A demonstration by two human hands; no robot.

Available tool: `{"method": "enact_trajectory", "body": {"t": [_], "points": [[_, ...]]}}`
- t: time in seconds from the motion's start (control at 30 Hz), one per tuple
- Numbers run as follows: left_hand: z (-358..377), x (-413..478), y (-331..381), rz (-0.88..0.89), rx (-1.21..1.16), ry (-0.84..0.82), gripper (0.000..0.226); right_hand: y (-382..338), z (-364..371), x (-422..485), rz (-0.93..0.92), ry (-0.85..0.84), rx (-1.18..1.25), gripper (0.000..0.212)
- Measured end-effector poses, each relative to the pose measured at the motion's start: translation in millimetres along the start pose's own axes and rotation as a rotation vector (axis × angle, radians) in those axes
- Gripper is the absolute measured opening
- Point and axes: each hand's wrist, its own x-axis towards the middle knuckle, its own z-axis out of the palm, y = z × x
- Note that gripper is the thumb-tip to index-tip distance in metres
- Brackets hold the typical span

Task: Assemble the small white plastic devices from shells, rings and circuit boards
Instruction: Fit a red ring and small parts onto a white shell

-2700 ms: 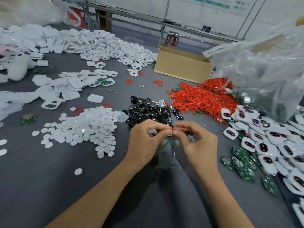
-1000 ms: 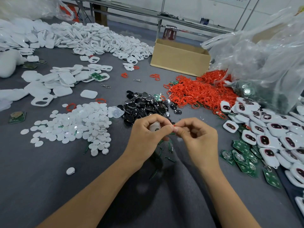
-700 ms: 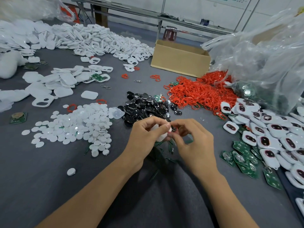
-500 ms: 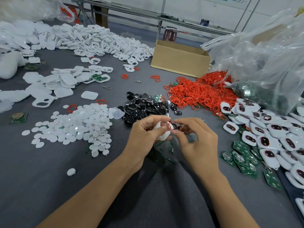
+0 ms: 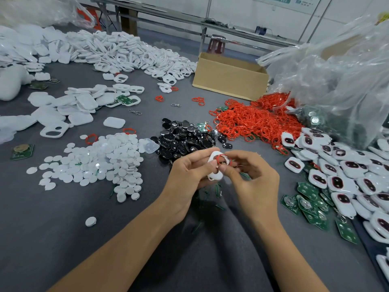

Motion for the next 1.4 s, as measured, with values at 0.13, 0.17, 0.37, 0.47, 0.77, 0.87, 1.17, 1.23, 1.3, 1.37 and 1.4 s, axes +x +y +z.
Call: {"method": "enact_trajectory", "body": {"t": [0.13,0.17,0.37,0.47,0.77,0.87,1.17,1.23,1.3,1.37,1.4], "points": [[0.6,-0.2,-0.5,-0.017,-0.023,0.013,0.019,-1.9,0.0,-0.2,-0.029,-0.02,-0.021,0.039],[0.4,-0.6,-0.5,-0.016,-0.024,0.013,0.018,-1.9,-0.2,0.0,-0.03,-0.022,-0.02,0.039],[-0.1,-1.4,-0.7,-0.027,-0.066,-0.016,0.026,-1.7,-1.3,0.4,0.036,-0.031,0.078,0.035],[0.0,-0.7,-0.4,-0.043,-0.088,-0.018,0.03,-1.6,-0.3,0.5,0.06,-0.038,0.092,0.034],[-2.5,-1.6,2.7,-0.124,-0.188,-0.02,0.027,0.8,2.7,-1.5,0.067,-0.034,0.166,0.042],[-5.0,-1.4,5.2,-0.156,-0.234,-0.031,0.027,0.9,1.1,-1.6,0.031,-0.067,0.152,0.044],[-2.6,-3.1,2.6,-0.096,-0.159,0.03,0.024,5.2,-5.4,-2.1,-0.002,-0.139,0.1,0.033],[-0.7,-4.4,1.3,-0.059,-0.081,0.063,0.019,6.4,-4.4,-2.4,-0.004,-0.143,0.078,0.031],[1.8,-5.9,0.7,-0.024,-0.034,0.095,0.021,6.8,-2.0,-3.0,0.007,-0.141,0.075,0.029],[4.0,-6.9,0.1,0.012,0.011,0.13,0.023,7.3,0.4,-3.0,-0.008,-0.133,0.036,0.026],[4.9,-6.8,-0.2,0.029,0.037,0.143,0.024,8.0,1.2,-2.9,-0.022,-0.133,0.009,0.023]]}}
